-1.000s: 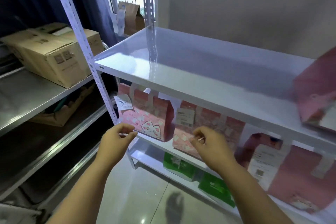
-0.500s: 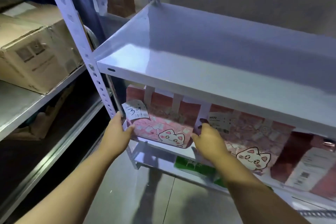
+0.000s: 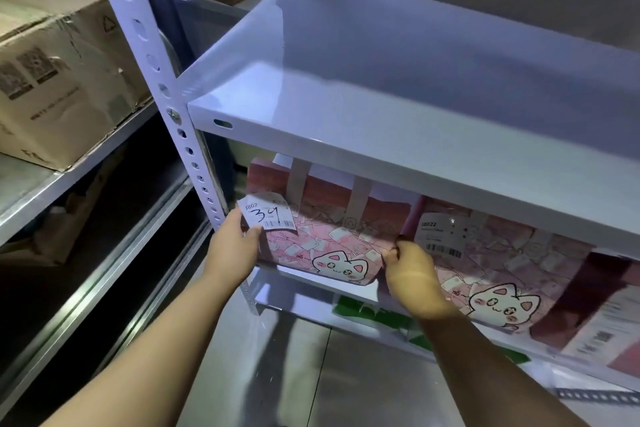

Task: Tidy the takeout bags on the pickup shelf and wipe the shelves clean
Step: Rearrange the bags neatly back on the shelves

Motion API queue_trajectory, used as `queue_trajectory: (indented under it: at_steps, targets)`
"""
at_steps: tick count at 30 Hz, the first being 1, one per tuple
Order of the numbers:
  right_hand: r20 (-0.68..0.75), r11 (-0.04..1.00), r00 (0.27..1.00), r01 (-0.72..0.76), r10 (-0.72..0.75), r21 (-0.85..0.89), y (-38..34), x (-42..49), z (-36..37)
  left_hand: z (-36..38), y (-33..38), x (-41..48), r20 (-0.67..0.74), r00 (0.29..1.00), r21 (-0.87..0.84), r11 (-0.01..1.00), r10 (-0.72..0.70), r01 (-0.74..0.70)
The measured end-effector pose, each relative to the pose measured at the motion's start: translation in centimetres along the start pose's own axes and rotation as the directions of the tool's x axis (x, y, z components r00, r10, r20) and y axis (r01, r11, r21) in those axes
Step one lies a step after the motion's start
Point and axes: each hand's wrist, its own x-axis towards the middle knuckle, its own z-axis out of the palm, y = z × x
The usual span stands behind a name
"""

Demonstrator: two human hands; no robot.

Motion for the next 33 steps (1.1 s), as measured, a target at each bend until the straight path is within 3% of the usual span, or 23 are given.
queue_trajectory:
  at_steps: [5,17,20,25,29,33]
  targets:
    - [-0.064,0.990,0.997,0.045,-0.037,0.133,1.3,-1.8,-0.4,-1.3,-0.7,-1.6,-0.065,0.997,0.053,0.998,0.032,-0.028]
    - [-0.111,0.912,0.971,0.238,-0.213,0.335,4.8,-11.3,-3.5,-6.3,-1.4,-12.2,-0.089,0.995,-0.163,0.986,0.032,-0.046]
    - [-0.104,0.883,0.960,0.281,-0.261,0.375,5.8,-14.0,-4.7,-7.5,-0.5,-16.0,-0.166,0.984,-0.142,0.986,0.066,-0.090]
    - [-0.103,0.814,0.932,0.355,-0.349,0.460,7.7,-18.8,-7.3,-9.1,1.5,-22.9,-0.249,0.963,-0.309,0.933,0.105,-0.182]
    - [-0.200,0.737,0.870,0.489,-0.451,0.466,9.1,-22.4,-10.1,-10.2,4.1,-27.6,-0.299,0.934,-0.428,0.848,0.194,-0.313]
    - [-0.331,0.670,0.799,0.601,-0.502,0.436,9.9,-24.5,-13.9,-11.0,7.2,-30.0,-0.345,0.891,-0.417,0.802,0.296,-0.428]
